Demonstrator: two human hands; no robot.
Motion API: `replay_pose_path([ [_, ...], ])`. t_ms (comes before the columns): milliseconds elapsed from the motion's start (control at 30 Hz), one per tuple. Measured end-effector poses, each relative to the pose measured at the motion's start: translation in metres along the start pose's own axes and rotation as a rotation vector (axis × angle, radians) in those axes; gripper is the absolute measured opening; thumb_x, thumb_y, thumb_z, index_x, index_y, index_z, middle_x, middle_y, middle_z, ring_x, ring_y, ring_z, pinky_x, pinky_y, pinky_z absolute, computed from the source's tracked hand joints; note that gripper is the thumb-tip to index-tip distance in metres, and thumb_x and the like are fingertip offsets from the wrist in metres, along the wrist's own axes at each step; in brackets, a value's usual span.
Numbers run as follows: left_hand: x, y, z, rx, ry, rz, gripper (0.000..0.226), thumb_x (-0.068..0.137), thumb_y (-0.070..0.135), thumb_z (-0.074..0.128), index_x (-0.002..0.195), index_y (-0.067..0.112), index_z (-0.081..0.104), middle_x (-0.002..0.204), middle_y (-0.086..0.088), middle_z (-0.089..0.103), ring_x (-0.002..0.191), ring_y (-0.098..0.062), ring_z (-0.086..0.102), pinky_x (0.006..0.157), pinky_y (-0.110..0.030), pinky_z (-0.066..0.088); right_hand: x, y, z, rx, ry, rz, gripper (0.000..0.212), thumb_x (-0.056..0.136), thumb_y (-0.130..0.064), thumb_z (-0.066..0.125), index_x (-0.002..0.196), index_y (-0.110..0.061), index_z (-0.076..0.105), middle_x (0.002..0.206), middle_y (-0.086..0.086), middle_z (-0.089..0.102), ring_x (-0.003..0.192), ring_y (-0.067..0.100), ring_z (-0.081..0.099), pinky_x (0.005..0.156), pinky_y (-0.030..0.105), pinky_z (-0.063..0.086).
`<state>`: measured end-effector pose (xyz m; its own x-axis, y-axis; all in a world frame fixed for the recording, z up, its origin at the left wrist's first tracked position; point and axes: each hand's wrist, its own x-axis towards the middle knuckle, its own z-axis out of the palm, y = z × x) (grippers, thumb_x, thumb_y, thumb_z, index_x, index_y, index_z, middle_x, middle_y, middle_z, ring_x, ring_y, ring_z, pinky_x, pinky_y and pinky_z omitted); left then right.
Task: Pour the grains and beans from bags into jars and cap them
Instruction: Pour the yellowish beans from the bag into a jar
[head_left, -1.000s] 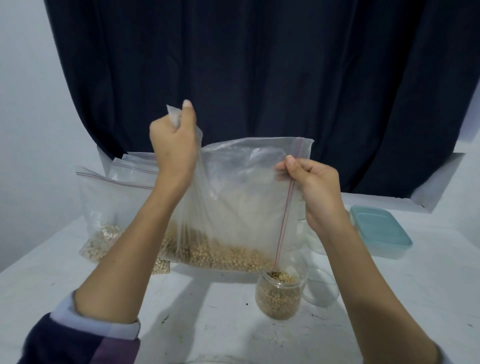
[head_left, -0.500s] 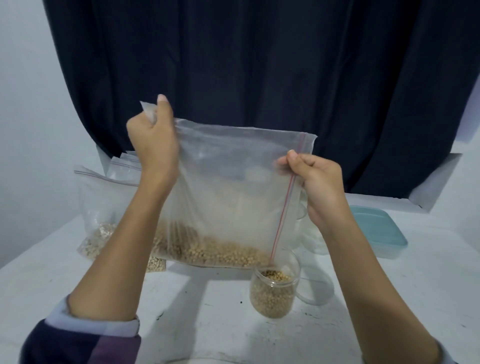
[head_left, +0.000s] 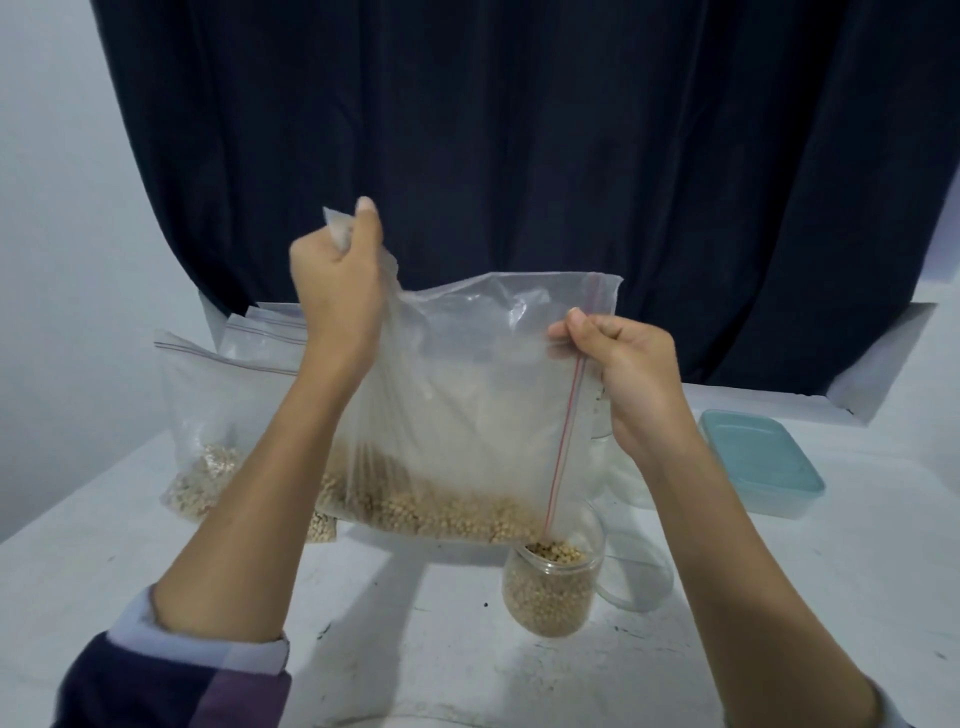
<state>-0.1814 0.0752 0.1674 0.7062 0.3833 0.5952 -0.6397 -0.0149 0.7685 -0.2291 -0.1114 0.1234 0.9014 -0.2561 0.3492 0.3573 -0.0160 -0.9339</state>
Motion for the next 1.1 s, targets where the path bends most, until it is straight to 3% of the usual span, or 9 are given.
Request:
replay_pose_path([
  [100, 0.004, 0.005, -0.005, 0.033, 0.094, 0.031, 0.054, 0.097, 0.019, 0.049, 0.05, 0.022, 0.021, 0.036, 0.015, 0.023, 0.038, -0.003, 0.021, 0.043, -0.018, 0.019, 0.004, -0.003, -0.006, 0.036, 0.041, -0.005, 0.022, 0.092, -0.014, 0.06, 0.073, -0.013, 0.072, 0.07, -0.007, 0.072, 0.067, 0.005, 0.064, 0.102, 0.04, 0.046],
  [267, -0.002, 0.0, 0.005, 0.011, -0.043, 0.004, 0.058, 0.096, 0.017, 0.05, 0.046, 0.024, 0.022, 0.039, 0.016, 0.023, 0.04, -0.004, 0.021, 0.045, -0.026, 0.018, -0.001, 0.002, 0.004, -0.015, -0.016, -0.003, 0.021, 0.093, -0.014, 0.06, 0.076, -0.01, 0.071, 0.071, -0.006, 0.071, 0.064, 0.002, 0.064, 0.104, 0.038, 0.044],
  [367, 0.003, 0.002, 0.0, 0.004, 0.027, 0.014, 0.059, 0.096, 0.018, 0.051, 0.044, 0.026, 0.022, 0.038, 0.016, 0.022, 0.04, -0.003, 0.02, 0.045, -0.023, 0.018, 0.004, -0.001, -0.002, 0.033, 0.035, 0.007, 0.02, 0.092, -0.014, 0.06, 0.076, -0.01, 0.072, 0.072, -0.005, 0.071, 0.067, 0.005, 0.065, 0.103, 0.041, 0.045],
  [467, 0.006, 0.001, -0.001, 0.021, 0.053, 0.037, 0.058, 0.096, 0.018, 0.05, 0.045, 0.026, 0.023, 0.036, 0.016, 0.024, 0.039, -0.003, 0.021, 0.044, -0.021, 0.019, 0.006, 0.0, -0.004, 0.039, 0.05, -0.008, 0.021, 0.092, -0.013, 0.06, 0.075, -0.011, 0.071, 0.069, -0.007, 0.071, 0.067, 0.004, 0.064, 0.099, 0.036, 0.048],
  [600, 0.003, -0.005, 0.004, 0.031, -0.035, 0.01, 0.063, 0.094, 0.02, 0.051, 0.037, 0.025, 0.024, 0.039, 0.017, 0.022, 0.043, -0.005, 0.021, 0.047, -0.029, 0.018, 0.004, 0.004, 0.003, 0.01, -0.006, -0.009, 0.021, 0.092, -0.011, 0.059, 0.074, -0.011, 0.07, 0.066, -0.011, 0.07, 0.063, -0.001, 0.064, 0.094, 0.028, 0.048],
  [733, 0.01, -0.002, -0.004, 0.03, 0.075, 0.04, 0.055, 0.096, 0.018, 0.049, 0.049, 0.024, 0.022, 0.037, 0.015, 0.023, 0.039, -0.003, 0.02, 0.044, -0.02, 0.018, 0.012, 0.0, -0.007, 0.065, 0.056, -0.019, 0.02, 0.092, -0.013, 0.06, 0.075, -0.011, 0.071, 0.068, -0.007, 0.071, 0.067, 0.003, 0.064, 0.089, 0.029, 0.05],
  [900, 0.005, -0.009, 0.003, 0.032, -0.025, 0.017, 0.056, 0.096, 0.019, 0.05, 0.046, 0.024, 0.023, 0.039, 0.016, 0.024, 0.04, -0.004, 0.022, 0.044, -0.026, 0.019, 0.007, 0.007, 0.003, 0.006, -0.004, -0.001, 0.02, 0.093, -0.015, 0.059, 0.076, -0.011, 0.071, 0.069, -0.009, 0.071, 0.063, 0.0, 0.063, 0.096, 0.027, 0.045],
  [1100, 0.01, -0.002, 0.001, 0.018, 0.029, 0.067, 0.055, 0.096, 0.016, 0.05, 0.05, 0.022, 0.021, 0.037, 0.016, 0.023, 0.038, -0.002, 0.02, 0.043, -0.021, 0.018, 0.013, 0.007, -0.003, 0.055, 0.048, -0.01, 0.019, 0.092, -0.015, 0.06, 0.078, -0.009, 0.072, 0.072, -0.007, 0.072, 0.066, 0.003, 0.064, 0.091, 0.028, 0.049],
])
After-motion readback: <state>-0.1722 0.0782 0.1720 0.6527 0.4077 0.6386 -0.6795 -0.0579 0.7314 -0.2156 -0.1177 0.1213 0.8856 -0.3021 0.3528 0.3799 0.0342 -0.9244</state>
